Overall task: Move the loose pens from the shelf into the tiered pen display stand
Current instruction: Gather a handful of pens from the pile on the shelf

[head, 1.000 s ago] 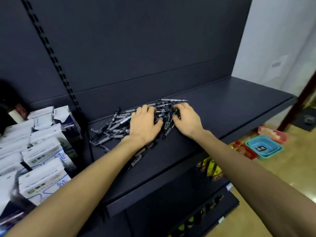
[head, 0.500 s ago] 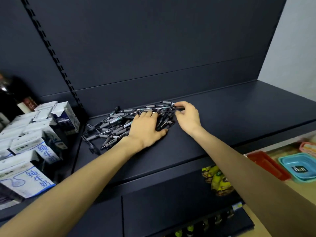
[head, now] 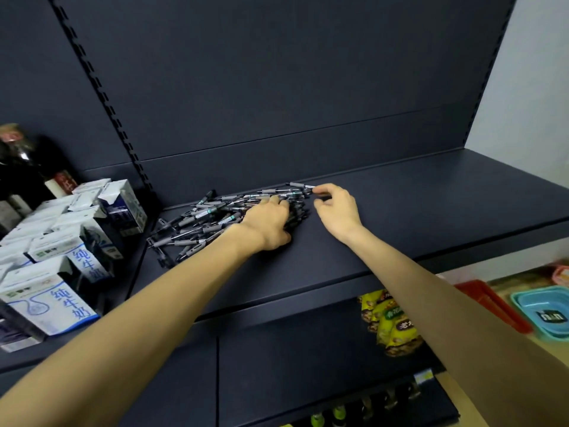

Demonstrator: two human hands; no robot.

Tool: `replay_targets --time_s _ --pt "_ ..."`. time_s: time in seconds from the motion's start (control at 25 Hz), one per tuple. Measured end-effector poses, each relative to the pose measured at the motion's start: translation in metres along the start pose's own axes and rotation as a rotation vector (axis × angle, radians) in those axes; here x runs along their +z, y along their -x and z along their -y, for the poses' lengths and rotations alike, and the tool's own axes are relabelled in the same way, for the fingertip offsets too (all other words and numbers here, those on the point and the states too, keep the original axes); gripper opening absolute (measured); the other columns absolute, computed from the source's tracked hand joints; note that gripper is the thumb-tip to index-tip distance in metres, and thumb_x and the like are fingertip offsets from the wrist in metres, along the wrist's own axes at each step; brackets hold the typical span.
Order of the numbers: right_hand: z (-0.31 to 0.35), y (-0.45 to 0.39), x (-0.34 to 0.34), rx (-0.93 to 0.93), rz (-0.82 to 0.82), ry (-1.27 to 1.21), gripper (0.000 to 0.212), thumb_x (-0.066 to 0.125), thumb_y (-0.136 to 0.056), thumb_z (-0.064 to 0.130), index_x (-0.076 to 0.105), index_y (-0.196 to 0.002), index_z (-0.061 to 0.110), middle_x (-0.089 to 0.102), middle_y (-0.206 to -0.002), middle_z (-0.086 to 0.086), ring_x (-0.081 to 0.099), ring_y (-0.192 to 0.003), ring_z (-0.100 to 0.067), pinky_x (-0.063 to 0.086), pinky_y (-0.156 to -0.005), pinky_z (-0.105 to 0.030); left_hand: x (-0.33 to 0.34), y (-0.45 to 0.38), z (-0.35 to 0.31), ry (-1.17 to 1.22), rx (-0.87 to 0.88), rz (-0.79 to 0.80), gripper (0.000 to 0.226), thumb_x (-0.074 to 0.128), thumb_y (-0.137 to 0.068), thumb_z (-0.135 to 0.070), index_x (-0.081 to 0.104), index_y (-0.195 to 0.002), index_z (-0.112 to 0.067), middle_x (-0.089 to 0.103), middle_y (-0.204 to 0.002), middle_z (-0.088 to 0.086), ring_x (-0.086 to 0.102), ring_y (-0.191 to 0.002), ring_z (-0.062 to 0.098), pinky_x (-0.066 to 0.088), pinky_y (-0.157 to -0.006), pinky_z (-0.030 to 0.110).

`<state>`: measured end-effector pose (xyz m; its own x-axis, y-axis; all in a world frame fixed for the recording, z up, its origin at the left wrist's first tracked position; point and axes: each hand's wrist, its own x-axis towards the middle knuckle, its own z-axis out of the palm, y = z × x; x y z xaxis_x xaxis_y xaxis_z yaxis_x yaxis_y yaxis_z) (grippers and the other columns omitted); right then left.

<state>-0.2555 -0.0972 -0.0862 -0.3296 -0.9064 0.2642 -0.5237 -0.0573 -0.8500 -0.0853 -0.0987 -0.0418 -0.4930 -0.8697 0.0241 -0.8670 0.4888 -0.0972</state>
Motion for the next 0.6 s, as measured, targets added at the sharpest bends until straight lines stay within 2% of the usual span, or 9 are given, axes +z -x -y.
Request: replay_targets --time_s 0.08,0.2,0.44,0.52,0.6 --pt "0.0 0.0 -0.001 0.0 0.008 -0.007 0.03 0.059 -0.096 0.011 0.068 -0.123 0.02 0.071 -0.115 -0.002 0.068 -0.094 -0.017 0.052 -0.089 -0.027 -0.001 -0.003 -0.001 -0.002 -0.001 0.025 0.058 0.07 -0.091 -0.028 0.044 -0.135 -0.002 0.045 -0.141 0.018 0.041 -0.136 0.036 0.038 -0.109 0.042" --pt "-0.001 -0.001 -0.003 -0.009 0.031 -0.019 0.031 0.058 -0.096 0.01 0.069 -0.123 0.019 0.071 -0.119 0.0 0.069 -0.093 -0.017 0.051 -0.085 -0.025 0.002 -0.006 0.003 0.029 0.008 0.02 0.056 0.07 -0.091 -0.027 0.043 -0.134 -0.002 0.046 -0.14 0.02 0.042 -0.134 0.037 0.037 -0.109 0.042" --pt "-0.001 -0.004 -0.005 -0.011 0.03 -0.04 0.029 0.059 -0.096 0.01 0.07 -0.121 0.018 0.072 -0.118 0.003 0.068 -0.092 -0.015 0.052 -0.088 -0.025 0.017 -0.003 0.008 -0.009 0.073 -0.091 0.045 0.065 -0.092 -0.021 0.044 -0.126 -0.003 0.05 -0.133 0.019 0.046 -0.126 0.037 0.039 -0.106 0.043" --pt "0.002 -0.005 -0.005 -0.015 0.031 -0.037 0.029 0.059 -0.095 0.01 0.07 -0.121 0.017 0.072 -0.116 0.003 0.068 -0.091 -0.015 0.053 -0.089 -0.026 0.02 -0.002 0.011 0.007 0.098 -0.158 0.039 0.062 -0.092 -0.02 0.044 -0.122 -0.002 0.05 -0.128 0.02 0.049 -0.121 0.039 0.04 -0.102 0.045" --pt "0.005 -0.007 -0.005 -0.028 0.032 -0.035 0.03 0.059 -0.095 0.009 0.07 -0.121 0.017 0.072 -0.115 0.004 0.069 -0.092 -0.015 0.053 -0.09 -0.026 0.017 0.0 0.015 0.065 0.13 -0.227 0.031 0.057 -0.094 -0.017 0.043 -0.117 -0.001 0.05 -0.122 0.022 0.053 -0.11 0.043 0.041 -0.091 0.047"
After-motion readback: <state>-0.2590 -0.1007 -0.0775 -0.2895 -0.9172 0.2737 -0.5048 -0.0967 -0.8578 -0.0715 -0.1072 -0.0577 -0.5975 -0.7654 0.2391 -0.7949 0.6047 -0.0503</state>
